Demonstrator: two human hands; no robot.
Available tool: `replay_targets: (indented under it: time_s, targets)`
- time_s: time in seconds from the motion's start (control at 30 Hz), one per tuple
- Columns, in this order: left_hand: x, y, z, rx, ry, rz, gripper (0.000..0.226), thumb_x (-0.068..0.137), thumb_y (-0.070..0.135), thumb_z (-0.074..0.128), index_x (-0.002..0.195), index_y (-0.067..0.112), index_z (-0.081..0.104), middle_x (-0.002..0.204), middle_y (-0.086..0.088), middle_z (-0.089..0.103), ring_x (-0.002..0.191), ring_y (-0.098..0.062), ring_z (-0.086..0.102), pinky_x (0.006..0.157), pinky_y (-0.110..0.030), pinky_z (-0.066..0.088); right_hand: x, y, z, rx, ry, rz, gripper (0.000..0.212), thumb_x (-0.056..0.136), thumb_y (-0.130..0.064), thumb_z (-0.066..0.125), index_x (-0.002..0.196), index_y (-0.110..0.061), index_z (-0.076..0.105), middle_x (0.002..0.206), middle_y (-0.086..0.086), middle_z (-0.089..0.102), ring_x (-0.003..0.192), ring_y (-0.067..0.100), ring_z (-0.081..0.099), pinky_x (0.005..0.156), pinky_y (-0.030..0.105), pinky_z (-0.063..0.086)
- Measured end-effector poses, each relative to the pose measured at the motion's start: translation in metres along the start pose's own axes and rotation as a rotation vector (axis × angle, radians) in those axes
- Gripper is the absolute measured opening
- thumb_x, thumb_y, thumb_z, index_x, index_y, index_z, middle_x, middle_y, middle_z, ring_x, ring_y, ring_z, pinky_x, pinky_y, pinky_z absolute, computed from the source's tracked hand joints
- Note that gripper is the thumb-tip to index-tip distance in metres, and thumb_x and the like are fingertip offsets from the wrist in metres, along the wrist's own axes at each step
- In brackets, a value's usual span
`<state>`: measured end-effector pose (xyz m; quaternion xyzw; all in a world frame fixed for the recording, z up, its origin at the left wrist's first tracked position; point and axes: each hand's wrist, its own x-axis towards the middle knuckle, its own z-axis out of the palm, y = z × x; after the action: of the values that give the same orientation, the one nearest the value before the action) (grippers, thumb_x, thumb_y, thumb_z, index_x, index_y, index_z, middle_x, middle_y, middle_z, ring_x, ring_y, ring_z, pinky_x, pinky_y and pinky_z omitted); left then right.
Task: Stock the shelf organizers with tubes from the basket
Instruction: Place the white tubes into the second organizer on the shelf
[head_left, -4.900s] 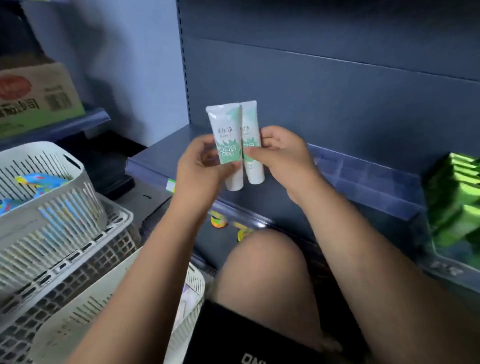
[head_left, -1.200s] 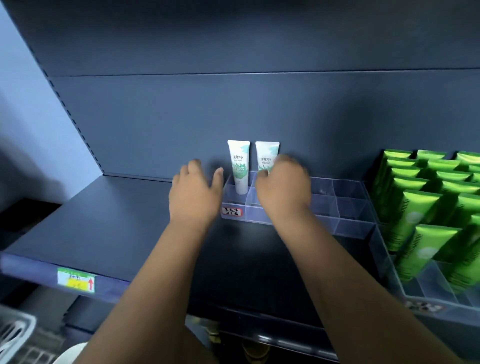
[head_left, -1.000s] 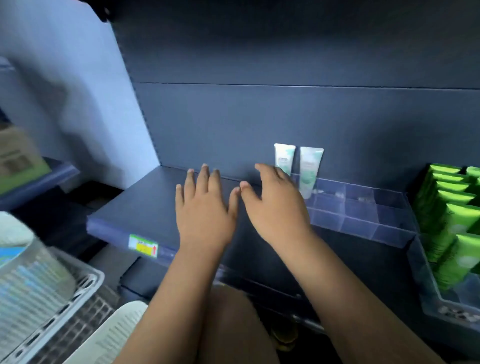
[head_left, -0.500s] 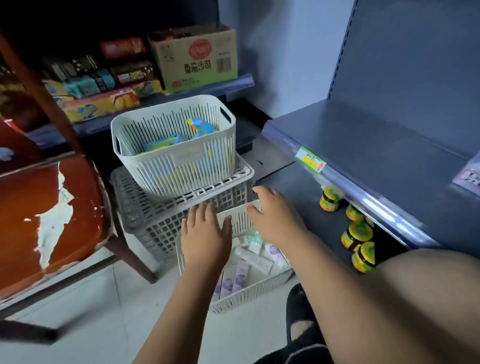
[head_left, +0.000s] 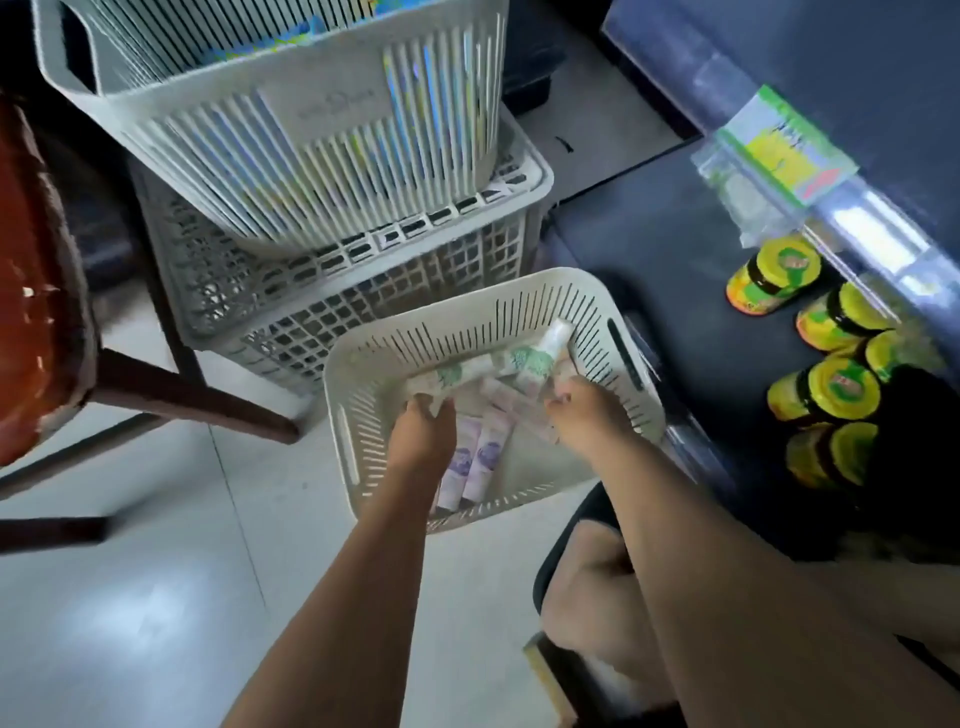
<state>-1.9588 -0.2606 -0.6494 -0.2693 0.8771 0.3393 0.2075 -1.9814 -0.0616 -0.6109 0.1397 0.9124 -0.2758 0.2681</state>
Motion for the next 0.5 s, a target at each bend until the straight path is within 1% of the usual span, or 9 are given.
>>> replay_targets:
  time_s: [0.07, 0.13, 0.2, 0.23, 0.3, 0.37, 0.43, 0.47, 0.5]
  targets:
    - [0.018, -0.001, 0.01, 0.015, -0.02, -0.027, 0.045, 0.103, 0.036, 0.049, 0.138, 0.008, 0.052, 0.136, -0.021, 0.06, 0.125, -0.04, 0.056, 0.1, -0.039, 0.043, 0.023, -0.003, 0.016, 0.021, -0.013, 0.052, 0.027, 0.097, -0.023, 0.05, 0.116, -0.012, 0.065, 0.099, 0.009, 0.066, 0.082, 0.025, 0.058, 0.06, 0.028, 0.038]
    - [0.036, -0.002, 0.02, 0.065, -0.019, -0.015, 0.047, 0.102, 0.035, 0.051, 0.142, 0.01, 0.049, 0.14, -0.019, 0.057, 0.129, -0.039, 0.054, 0.105, -0.041, 0.042, 0.042, -0.006, 0.033, 0.063, -0.028, 0.121, 0.032, 0.097, -0.019, 0.051, 0.125, -0.008, 0.062, 0.105, 0.01, 0.064, 0.085, 0.026, 0.057, 0.056, 0.025, 0.036]
    - [0.054, -0.004, 0.029, 0.131, 0.02, 0.012, 0.053, 0.098, 0.037, 0.053, 0.145, 0.014, 0.043, 0.146, -0.016, 0.051, 0.136, -0.037, 0.046, 0.114, -0.045, 0.038, 0.056, -0.009, 0.049, 0.092, -0.012, 0.18, 0.034, 0.097, -0.015, 0.052, 0.13, -0.009, 0.059, 0.114, 0.011, 0.064, 0.091, 0.026, 0.059, 0.062, 0.025, 0.039]
    - [0.063, -0.006, 0.034, 0.19, 0.057, 0.038, 0.055, 0.097, 0.038, 0.054, 0.146, 0.016, 0.041, 0.149, -0.014, 0.048, 0.14, -0.035, 0.041, 0.117, -0.046, 0.034, 0.063, -0.01, 0.057, 0.1, 0.01, 0.174, 0.033, 0.097, -0.015, 0.053, 0.129, -0.011, 0.059, 0.117, 0.011, 0.064, 0.092, 0.025, 0.059, 0.065, 0.025, 0.04]
    - [0.075, -0.004, 0.037, 0.299, 0.096, 0.07, 0.052, 0.096, 0.039, 0.054, 0.144, 0.018, 0.044, 0.149, -0.01, 0.049, 0.142, -0.031, 0.039, 0.119, -0.044, 0.031, 0.073, -0.014, 0.072, 0.075, 0.059, 0.079, 0.027, 0.096, -0.015, 0.057, 0.122, -0.015, 0.063, 0.118, 0.01, 0.065, 0.092, 0.023, 0.058, 0.066, 0.024, 0.041]
    - [0.083, 0.0, 0.041, 0.276, 0.156, 0.036, 0.044, 0.097, 0.037, 0.053, 0.135, 0.015, 0.054, 0.14, -0.013, 0.057, 0.135, -0.032, 0.046, 0.114, -0.039, 0.034, 0.085, -0.023, 0.083, 0.024, 0.14, -0.08, 0.027, 0.092, -0.013, 0.061, 0.119, -0.015, 0.065, 0.118, 0.007, 0.064, 0.102, 0.027, 0.061, 0.074, 0.029, 0.048]
    - [0.084, 0.006, 0.043, 0.073, 0.223, -0.192, 0.045, 0.099, 0.035, 0.053, 0.133, 0.006, 0.057, 0.135, -0.018, 0.06, 0.129, -0.035, 0.053, 0.108, -0.038, 0.04, 0.102, -0.031, 0.088, -0.081, 0.242, -0.239, 0.025, 0.087, -0.011, 0.064, 0.112, -0.013, 0.067, 0.115, 0.007, 0.065, 0.105, 0.029, 0.061, 0.08, 0.035, 0.05]
    - [0.086, 0.008, 0.044, -0.099, 0.233, -0.354, 0.049, 0.098, 0.037, 0.056, 0.134, 0.003, 0.057, 0.134, -0.019, 0.062, 0.125, -0.036, 0.057, 0.104, -0.039, 0.047, 0.11, -0.034, 0.088, -0.158, 0.255, -0.283, 0.023, 0.086, -0.011, 0.064, 0.11, -0.013, 0.067, 0.114, 0.007, 0.065, 0.105, 0.029, 0.061, 0.081, 0.036, 0.051]
    - [0.089, 0.006, 0.047, -0.284, 0.221, -0.473, 0.051, 0.097, 0.037, 0.059, 0.133, 0.002, 0.057, 0.132, -0.019, 0.063, 0.121, -0.036, 0.061, 0.1, -0.04, 0.052, 0.117, -0.036, 0.089, -0.237, 0.246, -0.31, 0.023, 0.087, -0.012, 0.064, 0.11, -0.012, 0.066, 0.115, 0.008, 0.065, 0.106, 0.029, 0.061, 0.081, 0.037, 0.051]
